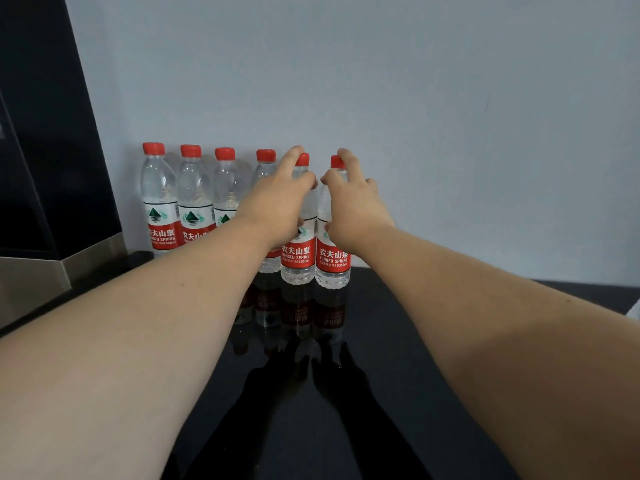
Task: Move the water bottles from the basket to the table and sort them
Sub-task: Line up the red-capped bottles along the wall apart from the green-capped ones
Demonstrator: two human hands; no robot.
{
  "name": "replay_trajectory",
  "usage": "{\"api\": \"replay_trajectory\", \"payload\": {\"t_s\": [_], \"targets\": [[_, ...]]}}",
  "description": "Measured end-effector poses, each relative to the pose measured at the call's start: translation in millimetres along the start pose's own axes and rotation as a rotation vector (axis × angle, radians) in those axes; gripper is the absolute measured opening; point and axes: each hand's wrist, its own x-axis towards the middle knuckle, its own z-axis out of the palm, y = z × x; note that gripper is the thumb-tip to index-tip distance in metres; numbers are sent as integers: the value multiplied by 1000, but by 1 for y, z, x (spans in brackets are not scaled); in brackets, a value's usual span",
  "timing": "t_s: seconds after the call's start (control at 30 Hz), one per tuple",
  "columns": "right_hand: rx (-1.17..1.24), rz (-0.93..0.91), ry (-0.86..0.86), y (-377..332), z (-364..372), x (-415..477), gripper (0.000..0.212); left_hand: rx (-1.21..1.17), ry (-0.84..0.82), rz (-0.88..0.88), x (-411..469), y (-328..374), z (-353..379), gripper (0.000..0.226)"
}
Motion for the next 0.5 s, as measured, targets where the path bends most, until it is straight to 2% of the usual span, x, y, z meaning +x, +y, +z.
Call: {"api": "replay_trajectory", "payload": {"t_s": [0.5], "targets": [[3,4,-19,7,13,19,69,27,-73,-36,19,-10,15,64]]}}
